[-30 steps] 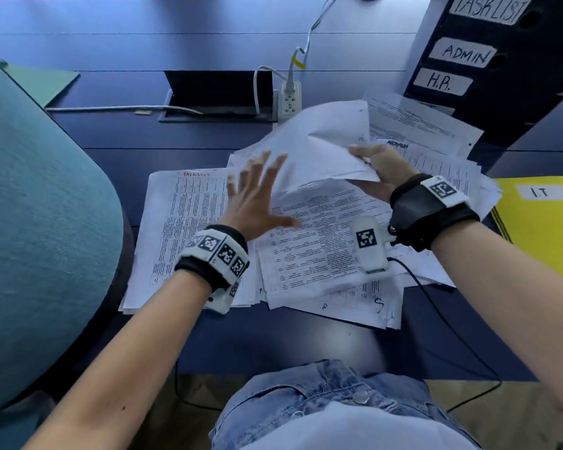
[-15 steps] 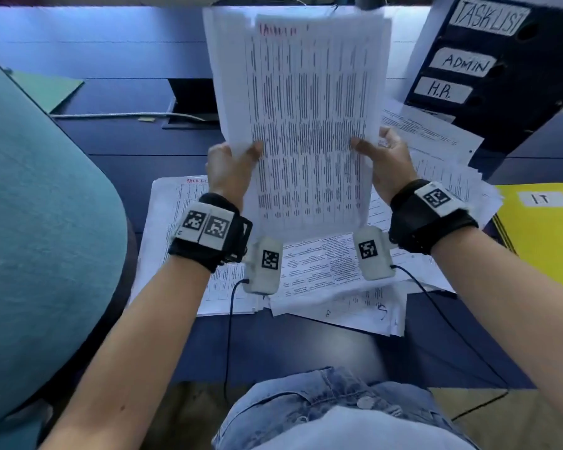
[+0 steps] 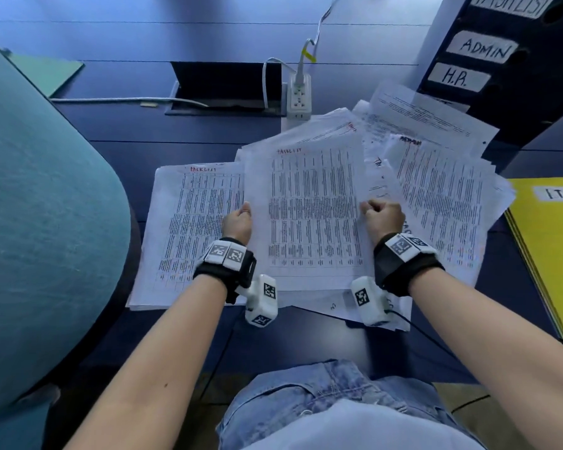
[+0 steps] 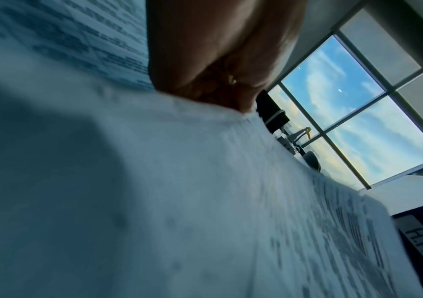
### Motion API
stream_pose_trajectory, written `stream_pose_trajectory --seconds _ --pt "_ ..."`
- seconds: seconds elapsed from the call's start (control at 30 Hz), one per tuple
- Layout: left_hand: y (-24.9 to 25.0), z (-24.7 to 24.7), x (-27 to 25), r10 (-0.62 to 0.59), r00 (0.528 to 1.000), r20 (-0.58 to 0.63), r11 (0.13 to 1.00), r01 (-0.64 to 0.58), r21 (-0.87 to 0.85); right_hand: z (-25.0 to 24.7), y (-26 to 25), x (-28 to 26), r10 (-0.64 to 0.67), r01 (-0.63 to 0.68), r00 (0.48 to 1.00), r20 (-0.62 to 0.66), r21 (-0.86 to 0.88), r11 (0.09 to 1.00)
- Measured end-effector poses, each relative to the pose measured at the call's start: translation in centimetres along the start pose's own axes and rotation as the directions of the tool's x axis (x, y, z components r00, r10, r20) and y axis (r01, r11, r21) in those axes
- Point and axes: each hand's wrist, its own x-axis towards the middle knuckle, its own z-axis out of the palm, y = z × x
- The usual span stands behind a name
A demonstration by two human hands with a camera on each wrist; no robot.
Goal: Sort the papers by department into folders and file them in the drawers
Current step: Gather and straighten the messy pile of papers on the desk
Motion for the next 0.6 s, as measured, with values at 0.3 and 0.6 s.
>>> stream_pose_trajectory --seconds 0.3,0.6 --pt "-0.1 -0.4 -0.1 -0.025 0.997 0.073 0.994 0.033 -0.109 -0.3 1.7 1.1 0.109 -0.091 0.991 -0.075 0.209 0.974" --pt "-0.2 -0.7 -0.6 0.022 0.999 0.040 1.000 -0.022 -0.022 -2.5 2.7 2.2 0.139 -0.185 0.980 0.145 0.387 0.903"
